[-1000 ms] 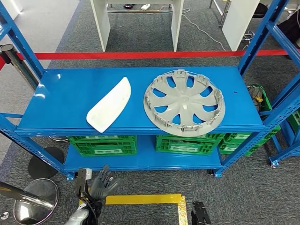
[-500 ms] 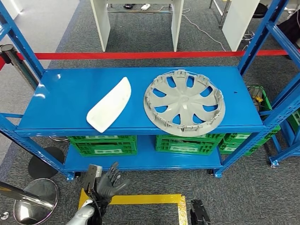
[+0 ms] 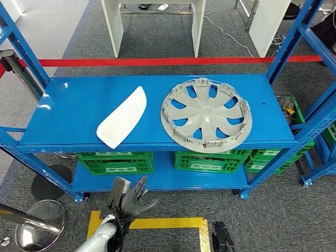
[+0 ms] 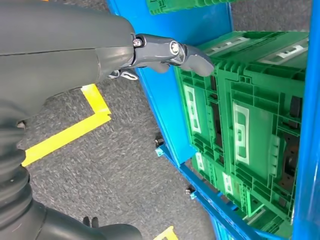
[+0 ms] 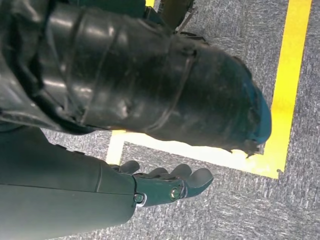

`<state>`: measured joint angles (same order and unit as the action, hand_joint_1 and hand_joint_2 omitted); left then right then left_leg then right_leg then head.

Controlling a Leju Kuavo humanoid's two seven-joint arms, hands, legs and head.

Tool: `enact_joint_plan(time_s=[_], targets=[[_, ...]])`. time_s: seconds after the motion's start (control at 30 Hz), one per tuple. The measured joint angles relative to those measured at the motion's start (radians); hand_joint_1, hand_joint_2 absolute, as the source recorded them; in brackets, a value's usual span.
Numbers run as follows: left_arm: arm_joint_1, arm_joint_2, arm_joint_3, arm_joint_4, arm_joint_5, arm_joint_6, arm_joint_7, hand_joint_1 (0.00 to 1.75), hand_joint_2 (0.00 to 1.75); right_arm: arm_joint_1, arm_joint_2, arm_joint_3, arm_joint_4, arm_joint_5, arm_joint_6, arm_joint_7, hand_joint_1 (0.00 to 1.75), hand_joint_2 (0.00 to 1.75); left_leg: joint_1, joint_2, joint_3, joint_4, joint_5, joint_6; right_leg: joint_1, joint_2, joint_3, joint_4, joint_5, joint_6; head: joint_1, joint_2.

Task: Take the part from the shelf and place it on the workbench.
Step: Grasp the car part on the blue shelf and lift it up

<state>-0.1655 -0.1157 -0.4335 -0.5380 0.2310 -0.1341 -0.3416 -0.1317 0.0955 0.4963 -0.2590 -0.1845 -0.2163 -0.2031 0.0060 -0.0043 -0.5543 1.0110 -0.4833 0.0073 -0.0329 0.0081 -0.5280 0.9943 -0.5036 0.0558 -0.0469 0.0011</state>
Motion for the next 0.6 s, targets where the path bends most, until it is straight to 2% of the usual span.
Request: enact_joint_plan(time_s=[0.43,0.6], targets=[[-0.035,-0.062,-0.076,-0.114,-0.098,0.062,-0.011,0.00,1.75,-0.006,0.005,0.000,0.000,0.033,0.003,0.008,0.00,0.00,0.000,0.000,0.000,0.000,0.000,0.000,0.000,0.000,0.000,0.000,0.000,0.000,0.000,0.000],[-0.045,-0.071,-0.098,-0.211,-0.134,0.100,-0.042,0.00,1.75,-0.005,0.010,0.000,0.000,0.045,0.001,0.009,0.00,0.00,0.000,0.000,0.000,0.000,0.000,0.000,0.000,0.000,0.000,0.000,0.000,0.000,0.000,0.000]])
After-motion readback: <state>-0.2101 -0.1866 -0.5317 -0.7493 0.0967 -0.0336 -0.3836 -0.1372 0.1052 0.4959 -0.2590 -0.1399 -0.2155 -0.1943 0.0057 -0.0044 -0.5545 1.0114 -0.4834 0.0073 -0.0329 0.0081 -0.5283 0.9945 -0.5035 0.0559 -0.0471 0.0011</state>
